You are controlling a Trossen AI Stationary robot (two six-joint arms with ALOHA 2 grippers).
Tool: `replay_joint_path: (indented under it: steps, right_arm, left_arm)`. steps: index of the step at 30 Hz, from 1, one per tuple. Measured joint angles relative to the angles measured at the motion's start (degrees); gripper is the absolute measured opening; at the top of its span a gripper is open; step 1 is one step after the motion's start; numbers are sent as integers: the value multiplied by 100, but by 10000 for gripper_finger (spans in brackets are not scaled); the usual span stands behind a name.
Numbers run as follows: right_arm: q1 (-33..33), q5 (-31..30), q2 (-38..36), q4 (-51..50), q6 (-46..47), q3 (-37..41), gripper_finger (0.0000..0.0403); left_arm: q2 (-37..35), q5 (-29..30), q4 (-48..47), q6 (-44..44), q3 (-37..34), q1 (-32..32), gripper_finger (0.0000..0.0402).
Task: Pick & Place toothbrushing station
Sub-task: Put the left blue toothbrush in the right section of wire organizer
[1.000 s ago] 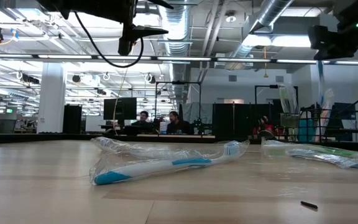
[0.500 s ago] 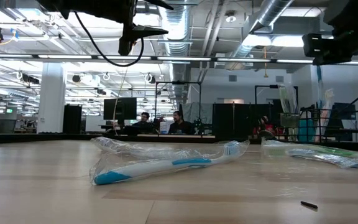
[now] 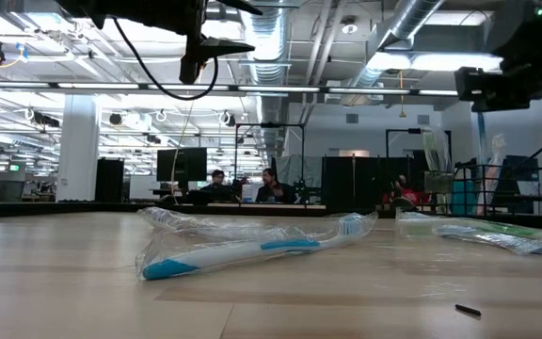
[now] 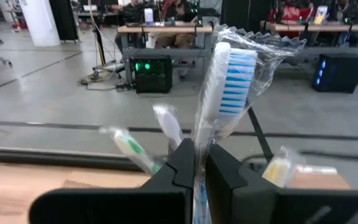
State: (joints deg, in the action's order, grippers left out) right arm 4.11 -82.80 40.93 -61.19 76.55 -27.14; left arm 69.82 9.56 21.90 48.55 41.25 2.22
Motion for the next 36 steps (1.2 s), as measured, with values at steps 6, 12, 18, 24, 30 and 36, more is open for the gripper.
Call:
replay_joint_path:
  steps: [6,12,18,24,30,36]
  right_arm:
    - [-88,45,-2,349,1,243,8]
    - [-131,210,-2,558,0,417,8]
    - [-127,378,0,649,-4,523,8]
    - [-261,347,1,646,-35,523,8]
    - [-400,546,424,753,1,521,8]
    - [-396,752,869,1358,0,517,8]
  left_arm:
    - [0,0,-1,-11,2,0,214]
    - [0,0,-3,-14,0,0,214]
    - [0,0,-4,-30,0,0,214]
    - [-7,0,-17,47,-155,0,214]
    - [-4,13,19,111,-190,0,214]
    - [-4,17,17,101,-190,0,214]
